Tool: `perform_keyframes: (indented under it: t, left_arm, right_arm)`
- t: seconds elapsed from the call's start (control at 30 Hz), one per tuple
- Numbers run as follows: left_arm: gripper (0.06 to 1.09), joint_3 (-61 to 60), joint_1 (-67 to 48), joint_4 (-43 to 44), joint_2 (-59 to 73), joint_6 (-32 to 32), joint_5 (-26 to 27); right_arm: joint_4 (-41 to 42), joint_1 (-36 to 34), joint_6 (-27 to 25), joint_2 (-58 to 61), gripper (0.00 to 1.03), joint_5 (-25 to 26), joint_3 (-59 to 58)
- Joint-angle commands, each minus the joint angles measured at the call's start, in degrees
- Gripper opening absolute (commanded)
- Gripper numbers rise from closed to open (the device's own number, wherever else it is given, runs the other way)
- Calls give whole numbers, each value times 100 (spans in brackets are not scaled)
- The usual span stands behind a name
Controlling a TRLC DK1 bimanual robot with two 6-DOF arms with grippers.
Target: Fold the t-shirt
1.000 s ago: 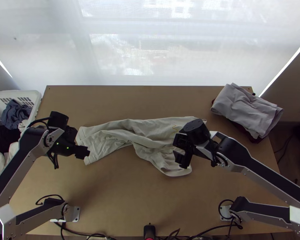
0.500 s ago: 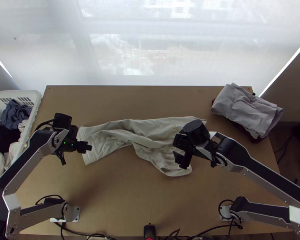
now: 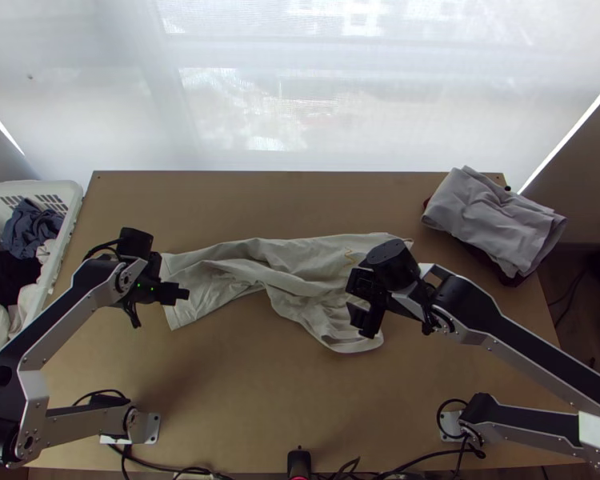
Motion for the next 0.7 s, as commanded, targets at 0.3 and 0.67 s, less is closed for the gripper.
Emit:
perform_keyframes:
  t: [0.3,0.67]
  left_arm:
    - [31,-157,-42,429,117,4,37]
    - [9,-174,-68,438,3,-75,72]
  right_arm:
    - [-27,83,18,-17,96,-11,-37]
    - [-150,584,27,-9,97,-99,-275]
